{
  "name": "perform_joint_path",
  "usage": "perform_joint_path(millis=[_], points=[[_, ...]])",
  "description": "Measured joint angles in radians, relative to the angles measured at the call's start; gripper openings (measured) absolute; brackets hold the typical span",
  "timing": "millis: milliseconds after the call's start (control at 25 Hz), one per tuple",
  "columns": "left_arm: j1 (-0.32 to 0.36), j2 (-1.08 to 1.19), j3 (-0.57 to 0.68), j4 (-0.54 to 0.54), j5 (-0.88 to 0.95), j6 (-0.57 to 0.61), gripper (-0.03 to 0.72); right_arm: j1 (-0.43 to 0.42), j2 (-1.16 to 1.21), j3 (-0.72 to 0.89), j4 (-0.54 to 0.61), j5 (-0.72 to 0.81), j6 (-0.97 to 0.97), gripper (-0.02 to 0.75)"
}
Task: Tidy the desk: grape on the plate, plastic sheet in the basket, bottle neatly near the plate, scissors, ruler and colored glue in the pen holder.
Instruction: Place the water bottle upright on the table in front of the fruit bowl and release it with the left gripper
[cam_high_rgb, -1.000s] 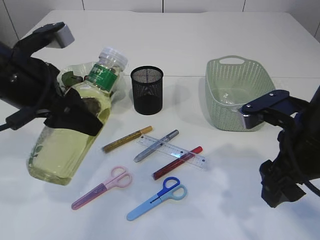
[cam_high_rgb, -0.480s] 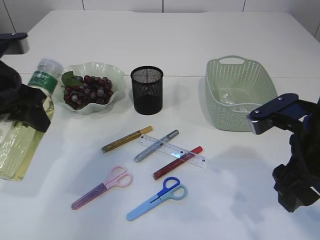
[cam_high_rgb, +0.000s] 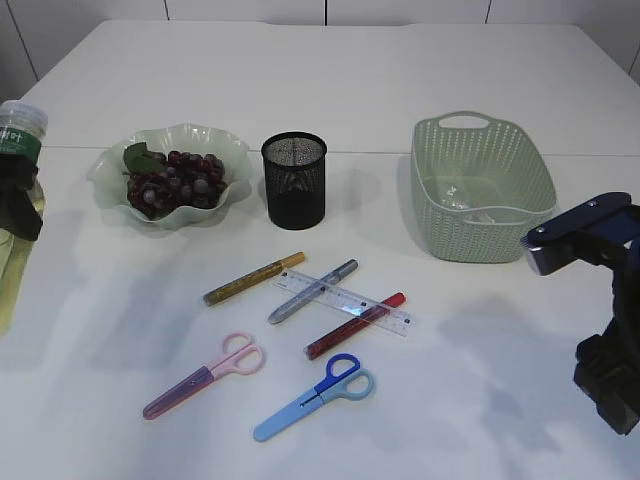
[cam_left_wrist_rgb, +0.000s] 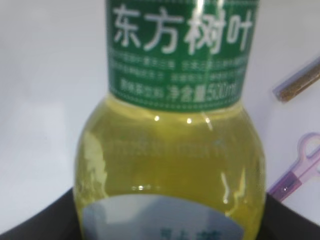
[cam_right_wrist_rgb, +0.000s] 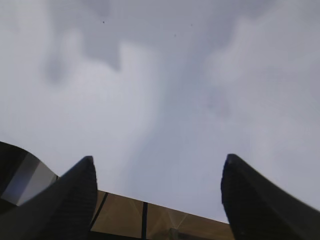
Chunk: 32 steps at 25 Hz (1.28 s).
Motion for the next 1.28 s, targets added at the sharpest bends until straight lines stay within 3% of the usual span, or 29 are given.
perform_joint_path(millis=[360,840,1280], points=[[0.0,0.0,0.02,0.035,-0.259,0.0,0.432,0.0,0.0,0.0,-0.026,0.004,0.005,0.594],[-0.007,-0.112,0.379,0.03,-0.862,0.0,0.432,0.0,0.0,0.0,-0.044,-0.054,0.007,0.585],[-0.129,-0.13,0.642,0.026,-1.543,0.0,0.432,0.0,0.0,0.0,-0.06,-0.134,0.009,0.585]])
